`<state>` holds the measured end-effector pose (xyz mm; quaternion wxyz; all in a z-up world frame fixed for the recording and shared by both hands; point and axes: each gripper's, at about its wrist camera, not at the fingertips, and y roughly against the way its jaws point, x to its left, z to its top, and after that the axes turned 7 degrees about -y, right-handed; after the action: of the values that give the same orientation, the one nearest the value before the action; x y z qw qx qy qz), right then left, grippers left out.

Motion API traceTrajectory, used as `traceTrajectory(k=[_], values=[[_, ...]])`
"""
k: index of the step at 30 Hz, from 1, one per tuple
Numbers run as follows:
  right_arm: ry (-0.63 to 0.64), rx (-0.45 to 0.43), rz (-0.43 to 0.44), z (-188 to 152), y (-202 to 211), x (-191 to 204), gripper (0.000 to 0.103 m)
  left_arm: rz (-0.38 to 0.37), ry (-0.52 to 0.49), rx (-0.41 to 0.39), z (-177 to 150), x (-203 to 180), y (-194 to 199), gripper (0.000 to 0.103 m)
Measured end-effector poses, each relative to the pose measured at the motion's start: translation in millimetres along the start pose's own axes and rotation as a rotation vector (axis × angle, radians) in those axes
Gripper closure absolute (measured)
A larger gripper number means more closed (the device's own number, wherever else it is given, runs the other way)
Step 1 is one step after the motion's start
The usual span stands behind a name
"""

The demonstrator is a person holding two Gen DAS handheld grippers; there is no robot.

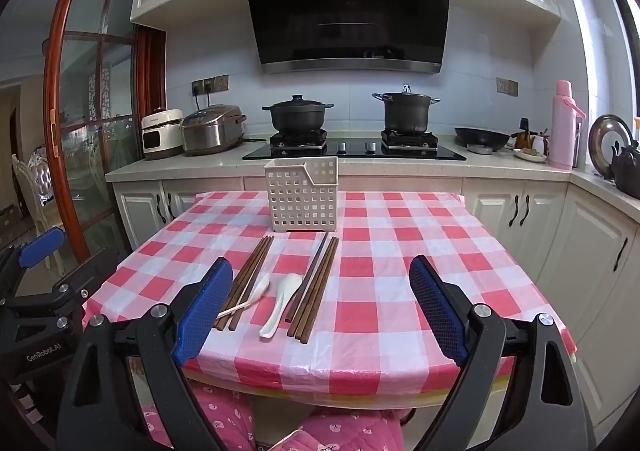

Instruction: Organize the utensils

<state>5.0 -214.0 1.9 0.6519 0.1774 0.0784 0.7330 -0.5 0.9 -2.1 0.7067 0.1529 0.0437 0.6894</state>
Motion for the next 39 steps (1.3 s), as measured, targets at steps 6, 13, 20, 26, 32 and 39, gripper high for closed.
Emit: traceTrajectory(k=[6,13,20,26,32,39], values=[[-0.001,-0.001,0.001,-1.4,0.0,0.3,0.018,-0.002,0.0,0.002,-1.0,-0.4,0.3,0.004],[-0.003,0.005,0.006,-2.5,-1.8,0.5,0.018,-0.002,0.001,0.003,-0.4,0.7,0.9,0.004],[-0.004,0.011,0.01,-4.1,-3.0,2.6,0.018,0.001,0.001,0.002,2.0,0.3,1.2,0.005],[-0.015,0.02,0.016,-5.2,-4.7,3.0,0.018,-0.001,0.002,0.0,1.6,1.1,2.3,0.005],[-0.017,0.022,0.018,-5.6,-4.4,3.2,0.018,0.0,0.002,0.0,4.4,0.9,2.2,0.005],[-0.017,0.024,0.021,-6.8,-4.0,4.0,0.018,0.0,0.002,0.001,4.6,1.2,2.4,0.004]])
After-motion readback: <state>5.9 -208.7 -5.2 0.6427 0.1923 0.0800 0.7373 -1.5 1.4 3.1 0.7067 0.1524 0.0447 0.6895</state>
